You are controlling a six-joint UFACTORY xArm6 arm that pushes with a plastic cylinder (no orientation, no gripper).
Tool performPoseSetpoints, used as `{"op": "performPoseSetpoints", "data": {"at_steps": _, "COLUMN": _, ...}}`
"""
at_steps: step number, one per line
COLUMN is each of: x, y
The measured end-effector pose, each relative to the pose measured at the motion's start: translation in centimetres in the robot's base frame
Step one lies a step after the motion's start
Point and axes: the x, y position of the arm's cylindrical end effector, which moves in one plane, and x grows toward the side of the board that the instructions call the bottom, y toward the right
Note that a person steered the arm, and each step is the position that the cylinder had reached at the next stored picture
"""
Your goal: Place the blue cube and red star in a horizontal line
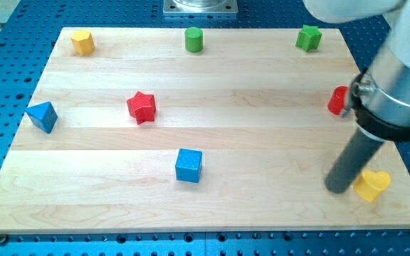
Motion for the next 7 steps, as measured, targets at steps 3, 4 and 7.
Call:
{"op": "performPoseSetpoints", "data": {"at_steps": 3, "x": -8.9, "y": -9.8}}
{"op": "performPoseSetpoints", "data": {"at_steps": 4, "x": -8.3, "y": -11.1}}
{"op": "performPoseSetpoints", "data": {"at_steps": 7, "x": -1.8, "y": -15.7}}
